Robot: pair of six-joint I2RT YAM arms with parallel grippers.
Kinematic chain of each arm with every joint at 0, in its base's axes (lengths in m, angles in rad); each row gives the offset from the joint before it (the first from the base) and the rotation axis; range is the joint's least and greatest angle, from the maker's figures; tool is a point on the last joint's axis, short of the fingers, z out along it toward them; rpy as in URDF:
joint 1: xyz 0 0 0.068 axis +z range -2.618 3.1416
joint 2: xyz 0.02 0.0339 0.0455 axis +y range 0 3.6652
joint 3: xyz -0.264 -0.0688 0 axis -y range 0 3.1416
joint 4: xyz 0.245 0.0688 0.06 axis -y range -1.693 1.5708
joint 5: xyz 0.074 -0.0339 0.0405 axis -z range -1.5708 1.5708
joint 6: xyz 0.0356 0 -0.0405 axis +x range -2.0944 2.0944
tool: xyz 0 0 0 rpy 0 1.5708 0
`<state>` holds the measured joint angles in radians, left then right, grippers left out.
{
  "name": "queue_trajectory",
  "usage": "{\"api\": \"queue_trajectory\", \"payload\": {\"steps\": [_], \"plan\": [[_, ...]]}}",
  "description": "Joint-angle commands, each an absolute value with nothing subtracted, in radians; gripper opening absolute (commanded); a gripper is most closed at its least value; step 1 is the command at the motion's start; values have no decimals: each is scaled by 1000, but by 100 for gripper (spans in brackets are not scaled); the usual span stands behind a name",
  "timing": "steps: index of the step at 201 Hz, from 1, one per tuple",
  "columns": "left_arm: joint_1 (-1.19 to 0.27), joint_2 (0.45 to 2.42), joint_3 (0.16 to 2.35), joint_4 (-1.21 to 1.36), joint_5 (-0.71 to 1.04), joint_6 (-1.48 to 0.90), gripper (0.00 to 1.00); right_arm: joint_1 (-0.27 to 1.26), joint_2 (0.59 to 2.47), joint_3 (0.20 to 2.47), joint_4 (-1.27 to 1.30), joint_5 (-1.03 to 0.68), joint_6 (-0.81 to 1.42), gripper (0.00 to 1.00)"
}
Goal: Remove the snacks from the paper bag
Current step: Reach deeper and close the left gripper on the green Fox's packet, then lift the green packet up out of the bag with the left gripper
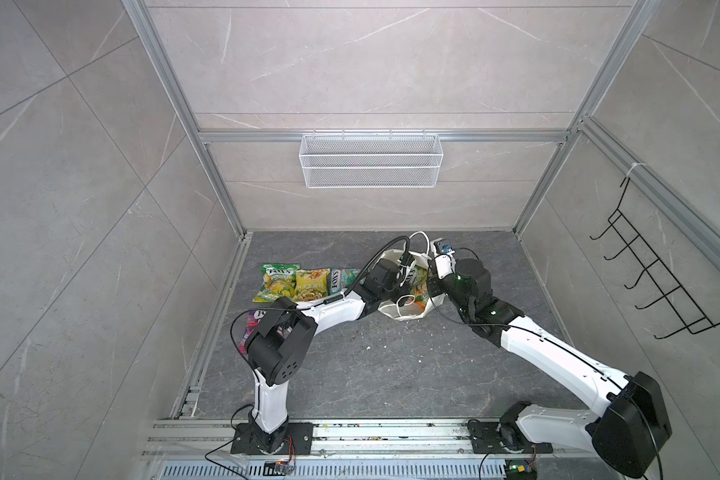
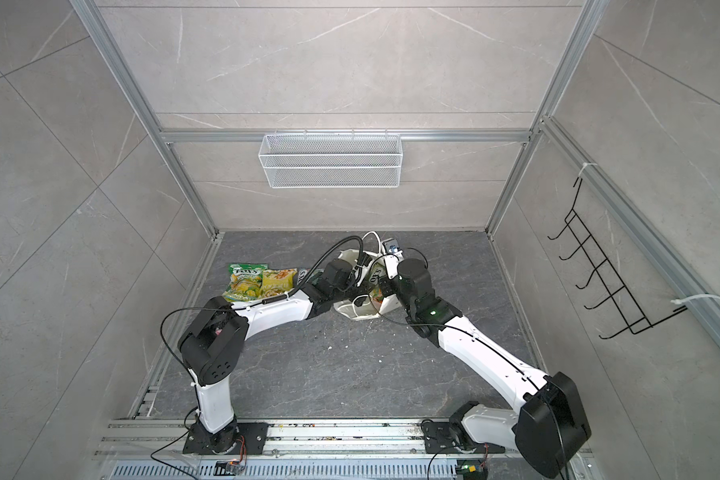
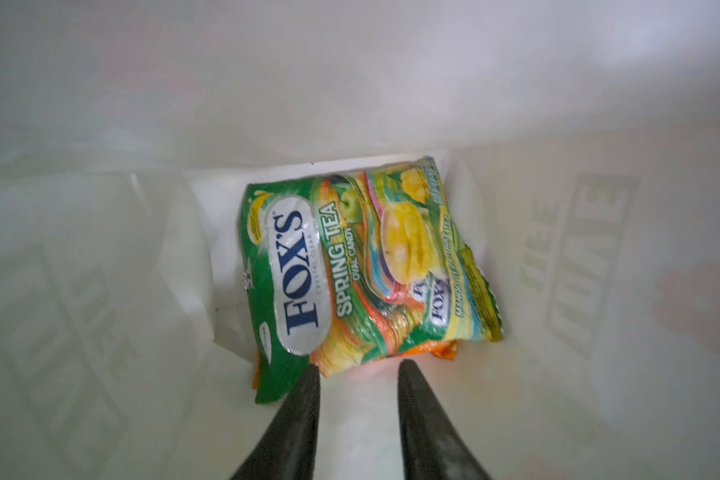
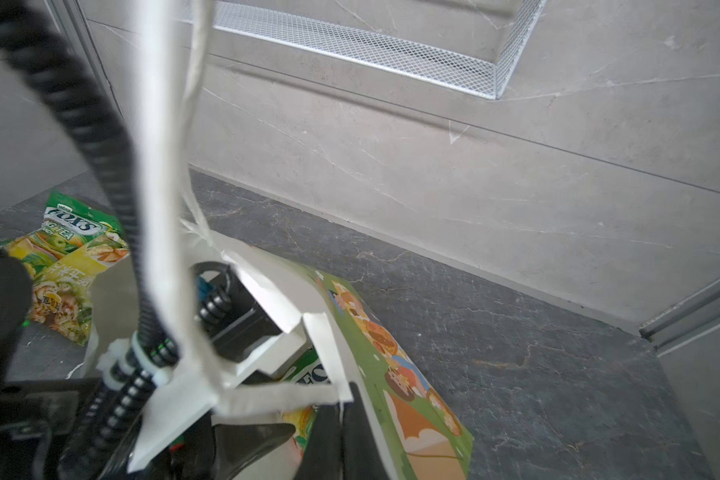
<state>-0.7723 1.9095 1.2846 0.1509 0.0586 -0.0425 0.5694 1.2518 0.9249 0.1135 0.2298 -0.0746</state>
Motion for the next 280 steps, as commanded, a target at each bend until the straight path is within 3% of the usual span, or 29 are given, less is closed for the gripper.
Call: {"api": "queue_trajectory", "payload": {"steps": [1, 19, 48, 128, 186, 223, 253, 280], "plan": [[-778, 1925, 1327, 224, 57, -65, 42, 575, 1220, 908, 200, 184, -79, 0], [-777, 1942, 1346, 230, 41, -64, 56, 576, 1218, 908, 202, 181, -81, 0], [-778, 1986, 1394, 202, 28, -58, 63, 576, 1215, 902, 213, 156, -90, 0], [-782, 2128, 1484, 136, -31, -55, 98, 577, 1225, 893, 245, 134, -91, 0], [-784, 2260, 1608, 40, -11, -94, 99, 577, 1232, 894, 271, 102, -80, 0], [-784, 2323, 1656, 43, 32, -129, 86, 577, 1242, 881, 288, 87, -68, 0], [-781, 2373, 1687, 34, 40, -143, 54, 576, 1234, 873, 285, 92, -57, 0], [-777, 2351, 1665, 60, 58, -145, 33, 576, 1235, 868, 270, 120, -57, 0]]}}
